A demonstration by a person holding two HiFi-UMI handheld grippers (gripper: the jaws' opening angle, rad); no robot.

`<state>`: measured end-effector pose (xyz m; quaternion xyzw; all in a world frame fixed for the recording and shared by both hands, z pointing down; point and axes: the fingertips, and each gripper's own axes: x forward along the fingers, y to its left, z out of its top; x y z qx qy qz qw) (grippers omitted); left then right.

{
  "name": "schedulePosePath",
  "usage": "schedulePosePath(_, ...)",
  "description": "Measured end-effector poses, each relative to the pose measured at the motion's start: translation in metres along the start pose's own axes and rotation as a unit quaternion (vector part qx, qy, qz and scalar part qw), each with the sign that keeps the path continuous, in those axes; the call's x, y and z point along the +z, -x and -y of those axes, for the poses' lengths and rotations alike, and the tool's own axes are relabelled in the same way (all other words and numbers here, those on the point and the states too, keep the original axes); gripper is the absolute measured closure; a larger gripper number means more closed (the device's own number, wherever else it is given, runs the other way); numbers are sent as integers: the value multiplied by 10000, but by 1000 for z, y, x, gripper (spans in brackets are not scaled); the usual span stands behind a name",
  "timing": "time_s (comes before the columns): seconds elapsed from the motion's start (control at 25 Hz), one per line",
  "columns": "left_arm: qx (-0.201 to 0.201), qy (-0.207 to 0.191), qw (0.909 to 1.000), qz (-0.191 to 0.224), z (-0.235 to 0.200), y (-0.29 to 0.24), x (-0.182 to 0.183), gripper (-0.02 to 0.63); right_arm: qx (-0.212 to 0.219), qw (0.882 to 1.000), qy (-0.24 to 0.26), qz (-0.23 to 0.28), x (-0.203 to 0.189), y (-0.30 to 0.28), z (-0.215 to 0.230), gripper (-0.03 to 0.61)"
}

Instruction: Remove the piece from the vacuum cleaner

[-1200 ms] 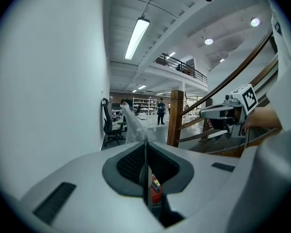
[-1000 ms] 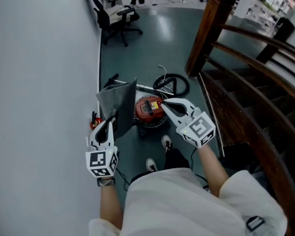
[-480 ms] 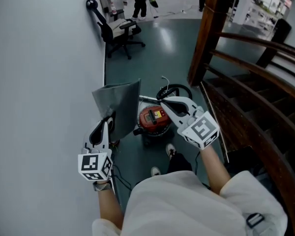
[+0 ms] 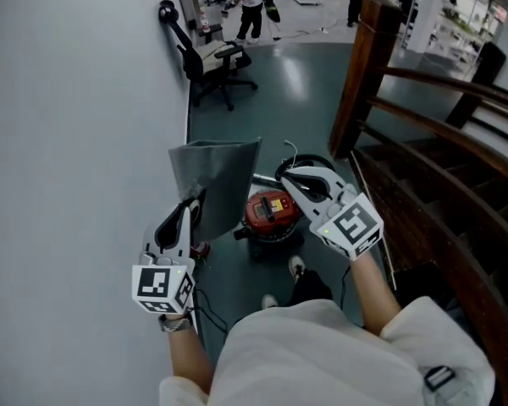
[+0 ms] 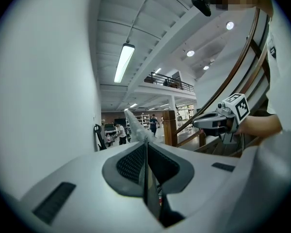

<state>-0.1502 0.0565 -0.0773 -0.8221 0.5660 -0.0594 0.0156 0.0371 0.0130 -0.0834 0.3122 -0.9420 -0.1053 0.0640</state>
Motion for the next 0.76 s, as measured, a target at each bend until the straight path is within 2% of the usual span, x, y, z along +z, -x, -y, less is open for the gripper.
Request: schedulePosePath(0.76, -37, 24, 10000, -89, -9, -8, -4, 589, -113, 9998, -112, -149, -10, -11, 9, 551)
